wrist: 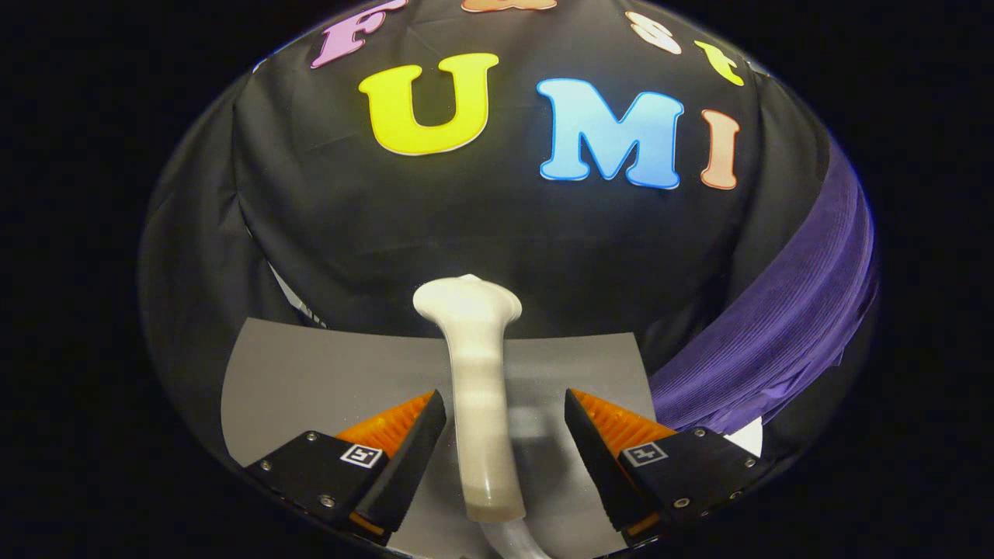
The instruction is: Iron the clothes twice with a garment steamer, once on the left side and once on the right side.
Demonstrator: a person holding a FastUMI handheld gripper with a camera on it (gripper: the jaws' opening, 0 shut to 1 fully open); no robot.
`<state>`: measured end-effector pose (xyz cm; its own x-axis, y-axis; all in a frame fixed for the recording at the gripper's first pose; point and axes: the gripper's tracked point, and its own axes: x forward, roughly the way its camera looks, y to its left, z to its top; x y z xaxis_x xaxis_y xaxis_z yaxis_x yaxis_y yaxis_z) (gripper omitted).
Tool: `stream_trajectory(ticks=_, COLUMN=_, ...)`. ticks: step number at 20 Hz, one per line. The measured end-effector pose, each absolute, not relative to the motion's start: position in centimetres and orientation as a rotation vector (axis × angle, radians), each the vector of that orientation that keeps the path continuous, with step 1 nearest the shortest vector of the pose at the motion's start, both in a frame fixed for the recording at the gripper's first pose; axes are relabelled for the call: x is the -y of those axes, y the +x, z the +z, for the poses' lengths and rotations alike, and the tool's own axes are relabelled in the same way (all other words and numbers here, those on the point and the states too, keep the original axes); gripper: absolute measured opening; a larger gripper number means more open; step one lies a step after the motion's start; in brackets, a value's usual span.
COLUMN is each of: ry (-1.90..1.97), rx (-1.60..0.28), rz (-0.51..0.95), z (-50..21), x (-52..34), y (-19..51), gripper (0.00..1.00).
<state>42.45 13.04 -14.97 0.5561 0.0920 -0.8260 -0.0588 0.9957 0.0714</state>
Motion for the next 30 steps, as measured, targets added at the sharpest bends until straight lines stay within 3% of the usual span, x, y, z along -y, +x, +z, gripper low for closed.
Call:
stream_trajectory(ticks=10, ry=0.05, rx=-1.037, rz=0.073, z=-17.7, x=-14.0, y=42.3, gripper=0.93)
stream_trajectory(ticks=12, ry=0.053, rx=-1.035, rz=0.067, z=-17.9, x=-14.1, y=42.7, gripper=0.87)
stream_trajectory(ticks=15, ry=0.065, rx=-1.027, rz=0.054, z=-18.2, x=-13.7, y=42.7, gripper=0.56)
stream_trajectory(ticks=17, ry=0.082, rx=-1.012, rz=0.055, z=-17.9, x=-13.7, y=42.6, gripper=0.47)
stream_trajectory(ticks=22, ry=0.093, rx=-0.966, rz=0.028, z=-17.8, x=-13.5, y=41.7, gripper=0.42)
stream_trajectory(ticks=30, ry=0.097, rx=-0.824, rz=0.107, z=-16.5, x=-14.1, y=40.6, gripper=0.38)
